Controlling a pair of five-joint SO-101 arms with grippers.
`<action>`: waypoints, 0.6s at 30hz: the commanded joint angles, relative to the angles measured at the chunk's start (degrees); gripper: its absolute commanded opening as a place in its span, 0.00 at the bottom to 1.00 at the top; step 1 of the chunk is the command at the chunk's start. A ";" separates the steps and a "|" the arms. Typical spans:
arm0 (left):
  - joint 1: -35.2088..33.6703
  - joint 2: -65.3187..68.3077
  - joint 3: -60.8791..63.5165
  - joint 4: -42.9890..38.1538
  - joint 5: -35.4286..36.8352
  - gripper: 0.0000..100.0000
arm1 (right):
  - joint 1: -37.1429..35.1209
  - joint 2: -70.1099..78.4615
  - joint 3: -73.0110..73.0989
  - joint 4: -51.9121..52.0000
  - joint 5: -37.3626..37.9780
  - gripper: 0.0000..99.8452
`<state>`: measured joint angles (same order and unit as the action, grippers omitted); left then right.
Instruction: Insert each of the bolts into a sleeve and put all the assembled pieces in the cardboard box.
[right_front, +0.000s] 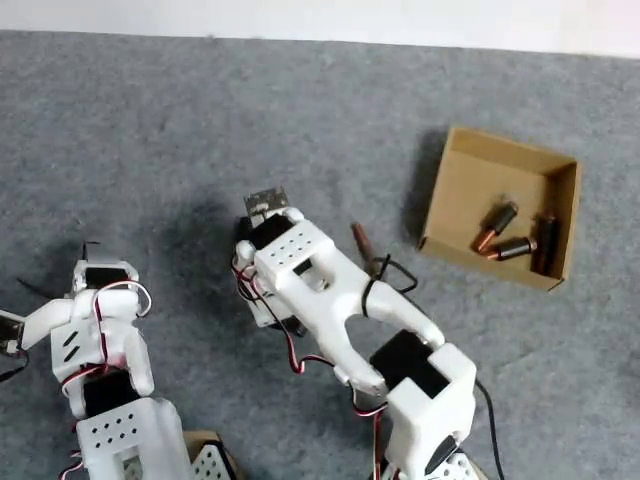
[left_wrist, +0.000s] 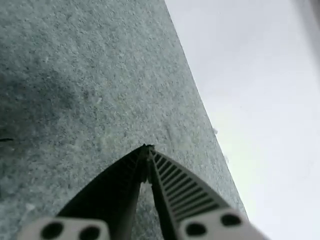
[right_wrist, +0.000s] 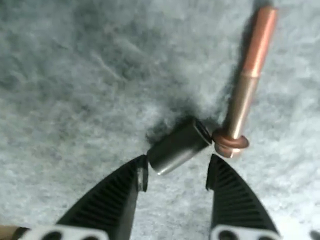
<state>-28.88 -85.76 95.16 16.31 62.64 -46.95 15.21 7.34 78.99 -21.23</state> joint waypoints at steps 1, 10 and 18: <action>-0.75 -0.75 -2.33 -0.09 0.35 0.00 | 0.04 -2.59 0.66 0.66 -0.88 0.17; -0.75 -0.75 -2.33 -0.09 0.35 0.00 | 0.04 -2.59 7.78 -8.92 -1.05 0.17; -0.75 -0.75 -2.24 0.09 0.35 0.00 | 1.89 -2.59 8.13 -13.14 -1.05 0.17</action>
<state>-28.88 -85.76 95.16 16.31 62.64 -46.95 14.86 15.78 68.88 -21.93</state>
